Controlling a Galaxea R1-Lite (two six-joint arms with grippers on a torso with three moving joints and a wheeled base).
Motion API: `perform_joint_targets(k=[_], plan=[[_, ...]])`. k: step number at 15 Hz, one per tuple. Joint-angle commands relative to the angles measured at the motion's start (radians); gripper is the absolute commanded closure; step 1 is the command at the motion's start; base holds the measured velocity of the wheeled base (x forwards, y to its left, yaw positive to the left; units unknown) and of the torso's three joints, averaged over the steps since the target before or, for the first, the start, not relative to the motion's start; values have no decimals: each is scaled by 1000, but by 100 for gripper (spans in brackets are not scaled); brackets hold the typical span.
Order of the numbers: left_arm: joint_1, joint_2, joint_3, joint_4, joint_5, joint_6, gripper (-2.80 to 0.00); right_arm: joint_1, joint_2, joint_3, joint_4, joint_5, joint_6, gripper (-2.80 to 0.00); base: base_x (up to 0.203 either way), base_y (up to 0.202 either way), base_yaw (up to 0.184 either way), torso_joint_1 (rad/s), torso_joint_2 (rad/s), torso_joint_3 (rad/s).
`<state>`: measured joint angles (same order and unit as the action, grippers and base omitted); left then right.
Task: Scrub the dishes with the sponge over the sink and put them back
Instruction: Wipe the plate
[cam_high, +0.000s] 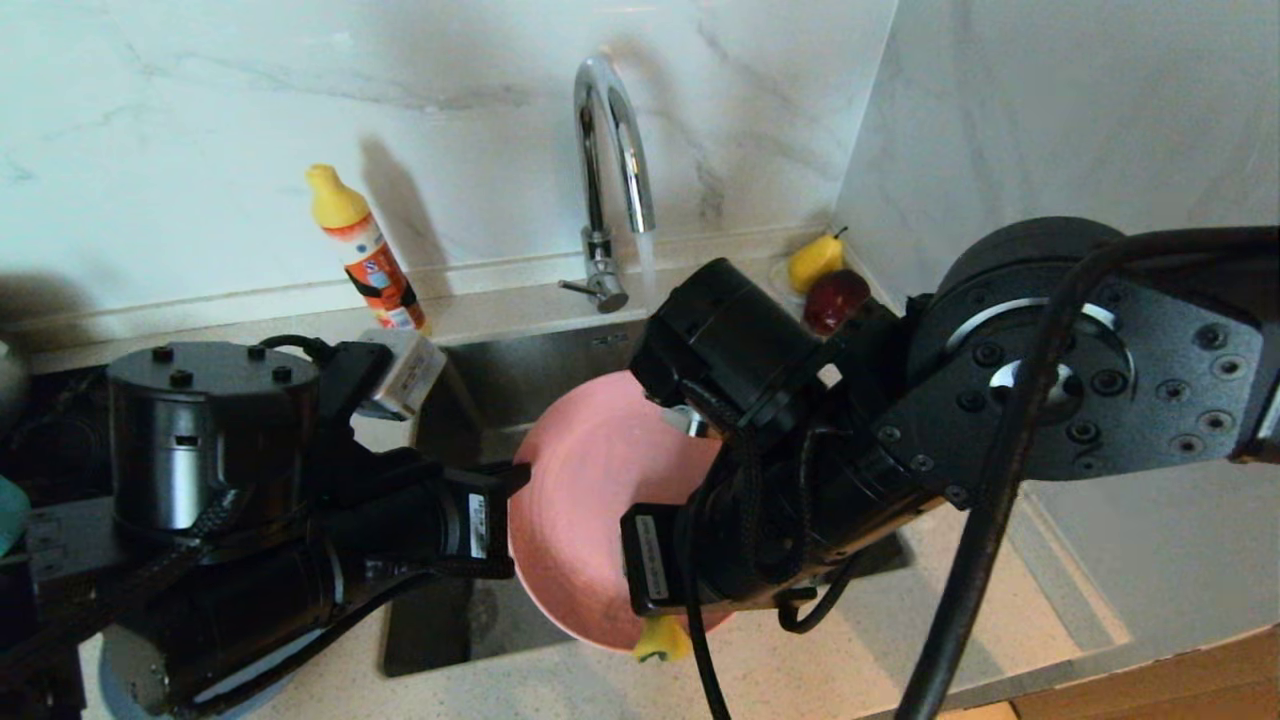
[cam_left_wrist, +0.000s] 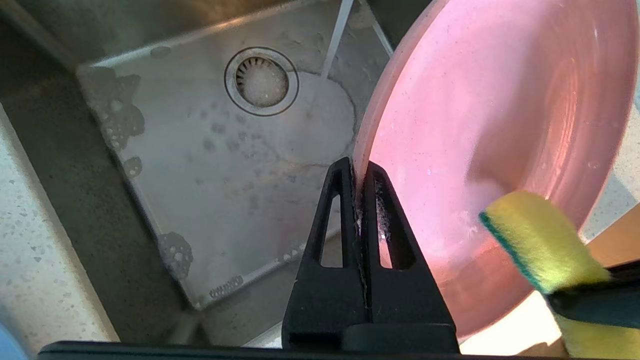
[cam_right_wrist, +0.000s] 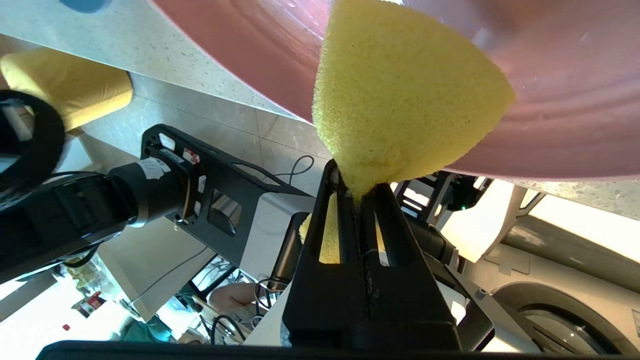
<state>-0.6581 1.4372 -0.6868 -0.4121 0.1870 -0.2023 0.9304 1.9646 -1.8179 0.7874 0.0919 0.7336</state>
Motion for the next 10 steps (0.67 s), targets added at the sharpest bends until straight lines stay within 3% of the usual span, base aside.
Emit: perform_joint_targets(k=[1, 10], plan=[[3, 15, 0, -2, 2, -5, 0, 1, -19, 2, 5, 2, 4, 0, 0, 0, 0, 0, 0, 0], [42, 32, 17, -4, 2, -17, 0, 2, -93, -4, 6, 2, -14, 0, 0, 0, 0, 0, 0, 0]])
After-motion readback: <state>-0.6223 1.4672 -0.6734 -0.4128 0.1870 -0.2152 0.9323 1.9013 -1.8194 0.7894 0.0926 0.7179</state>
